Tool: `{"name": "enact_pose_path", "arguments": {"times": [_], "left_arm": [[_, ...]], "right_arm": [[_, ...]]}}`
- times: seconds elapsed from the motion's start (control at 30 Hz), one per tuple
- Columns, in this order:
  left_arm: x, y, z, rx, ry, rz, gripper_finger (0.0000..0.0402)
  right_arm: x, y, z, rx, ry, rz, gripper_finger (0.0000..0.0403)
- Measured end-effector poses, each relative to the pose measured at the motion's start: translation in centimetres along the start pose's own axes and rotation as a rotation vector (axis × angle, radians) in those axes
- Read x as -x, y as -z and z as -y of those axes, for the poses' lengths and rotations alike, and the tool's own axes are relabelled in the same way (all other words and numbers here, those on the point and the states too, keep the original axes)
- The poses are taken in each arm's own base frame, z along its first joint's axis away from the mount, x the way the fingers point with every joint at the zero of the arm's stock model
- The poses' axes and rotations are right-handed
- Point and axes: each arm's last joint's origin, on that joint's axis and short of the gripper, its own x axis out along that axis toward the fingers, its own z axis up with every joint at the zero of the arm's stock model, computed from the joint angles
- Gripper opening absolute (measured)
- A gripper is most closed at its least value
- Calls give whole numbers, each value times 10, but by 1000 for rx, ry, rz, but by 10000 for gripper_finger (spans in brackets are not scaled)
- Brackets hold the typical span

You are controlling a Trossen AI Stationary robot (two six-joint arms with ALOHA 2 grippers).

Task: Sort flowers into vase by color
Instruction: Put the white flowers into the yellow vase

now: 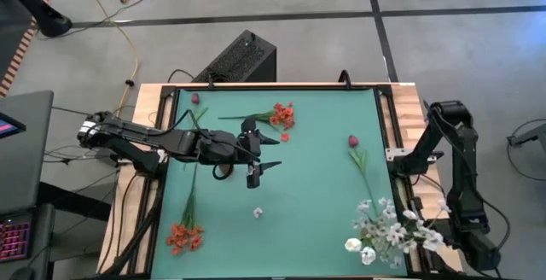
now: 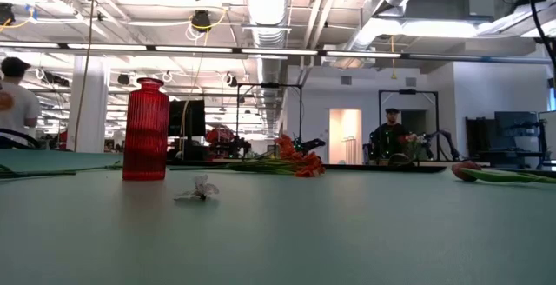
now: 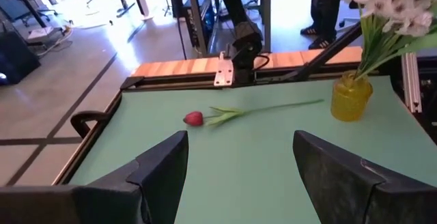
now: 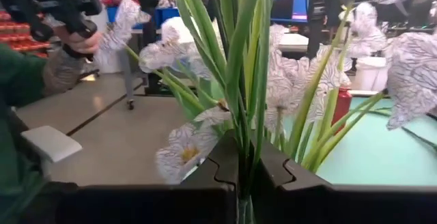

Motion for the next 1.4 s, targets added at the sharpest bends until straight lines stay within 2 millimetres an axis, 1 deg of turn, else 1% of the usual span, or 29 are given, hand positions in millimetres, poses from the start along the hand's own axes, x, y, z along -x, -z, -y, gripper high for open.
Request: {"name": "enact_pose_path", "arguments": {"times": [0.17, 0.3, 0.5, 0.8, 1.0, 1.17, 1.4], "left_arm": [[0, 0, 0, 10, 1, 3, 254], [0, 0, 1, 27, 28, 1, 254], [1, 0, 1, 28, 28, -1, 254], [1, 0, 1, 39, 27, -2, 254], [0, 0, 1, 42, 27, -3, 254], [0, 0, 1, 43, 27, -3, 254], [1, 0, 1, 47, 28, -3, 254]], "right_arm": [[1, 0, -1, -10, -5, 0, 40], [-2, 4, -3, 14, 7, 1, 40], [-2, 18, -10, 76, 8, 1, 39], [-8, 38, -17, 163, 33, -1, 39], [-3, 47, -21, 190, 16, 4, 39], [-1, 51, -22, 185, 15, 15, 41], [-4, 48, -20, 180, 15, 1, 55]]}}
